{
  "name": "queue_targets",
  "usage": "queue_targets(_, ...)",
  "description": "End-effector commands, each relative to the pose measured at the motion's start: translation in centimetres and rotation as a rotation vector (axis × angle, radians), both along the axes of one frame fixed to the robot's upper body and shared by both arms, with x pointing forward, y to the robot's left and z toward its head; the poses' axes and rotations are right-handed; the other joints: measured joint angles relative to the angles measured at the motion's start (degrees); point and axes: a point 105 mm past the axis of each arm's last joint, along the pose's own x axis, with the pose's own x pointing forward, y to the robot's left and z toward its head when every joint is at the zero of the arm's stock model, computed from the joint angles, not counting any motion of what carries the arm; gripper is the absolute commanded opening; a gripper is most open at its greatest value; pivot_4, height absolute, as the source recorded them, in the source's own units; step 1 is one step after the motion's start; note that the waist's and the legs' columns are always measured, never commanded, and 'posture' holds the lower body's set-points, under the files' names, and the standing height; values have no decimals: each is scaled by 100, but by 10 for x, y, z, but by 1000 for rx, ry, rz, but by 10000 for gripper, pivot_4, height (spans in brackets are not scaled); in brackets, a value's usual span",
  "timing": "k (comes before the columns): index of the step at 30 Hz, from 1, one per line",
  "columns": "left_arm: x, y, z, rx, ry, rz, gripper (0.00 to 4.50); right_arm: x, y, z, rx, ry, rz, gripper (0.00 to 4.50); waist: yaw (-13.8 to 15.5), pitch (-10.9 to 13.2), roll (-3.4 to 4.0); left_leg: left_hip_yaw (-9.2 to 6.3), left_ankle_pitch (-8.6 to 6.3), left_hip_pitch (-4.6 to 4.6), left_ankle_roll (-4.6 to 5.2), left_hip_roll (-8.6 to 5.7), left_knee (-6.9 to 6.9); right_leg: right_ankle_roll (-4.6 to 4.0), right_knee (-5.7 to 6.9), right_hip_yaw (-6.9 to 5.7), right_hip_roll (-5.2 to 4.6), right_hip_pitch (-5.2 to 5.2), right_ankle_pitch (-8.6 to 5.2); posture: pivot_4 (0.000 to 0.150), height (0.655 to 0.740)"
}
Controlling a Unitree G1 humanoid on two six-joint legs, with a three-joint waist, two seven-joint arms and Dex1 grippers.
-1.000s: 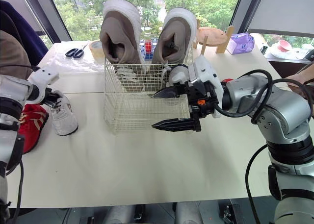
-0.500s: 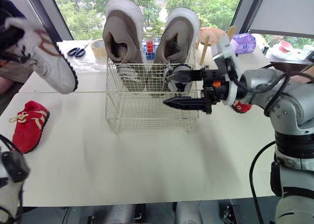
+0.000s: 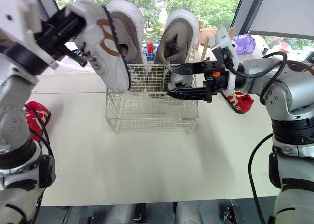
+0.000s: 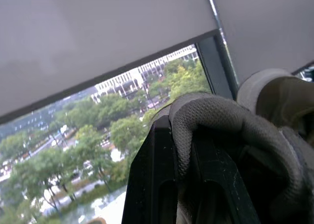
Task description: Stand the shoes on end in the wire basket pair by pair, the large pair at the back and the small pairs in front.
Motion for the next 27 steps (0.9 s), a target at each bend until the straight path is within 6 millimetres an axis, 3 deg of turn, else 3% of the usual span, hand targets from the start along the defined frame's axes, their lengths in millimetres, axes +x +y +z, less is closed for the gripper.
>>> queue_targets(1,0,-5,4,52,-86,11,950,-10,-8,8,-18,-43,-25,45000,4,0,0,0,0,0,0,0,0,0,-1,0,-1,0,0,1500,7400)
queue_targets(12,14,-11,-23,223,-249,148,950,-15,-6,7,3,-34,-60,45000,4,-4,6,0,0,3,1,1,1,-5,-1,1,-2,5,-3,1500,7400)
queue_targets(22,-1,-10,-65,287,-507,369,950,-14,1,7,19,-18,-46,45000,18,-11,16,3,0,7,2,3,0,-7,0,0,-12,7,-3,1500,7400)
queue_targets(25,-4,-12,-67,311,-597,421,950,-14,2,7,23,-12,-43,45000,25,-11,15,4,0,6,2,-3,1,-19,-2,-2,-22,8,-10,1500,7400)
queue_targets(27,-6,-6,-58,277,-646,465,950,-14,2,6,23,-8,-48,45000,19,-11,15,5,-1,6,4,-5,1,-18,-3,-2,-25,8,-9,1500,7400)
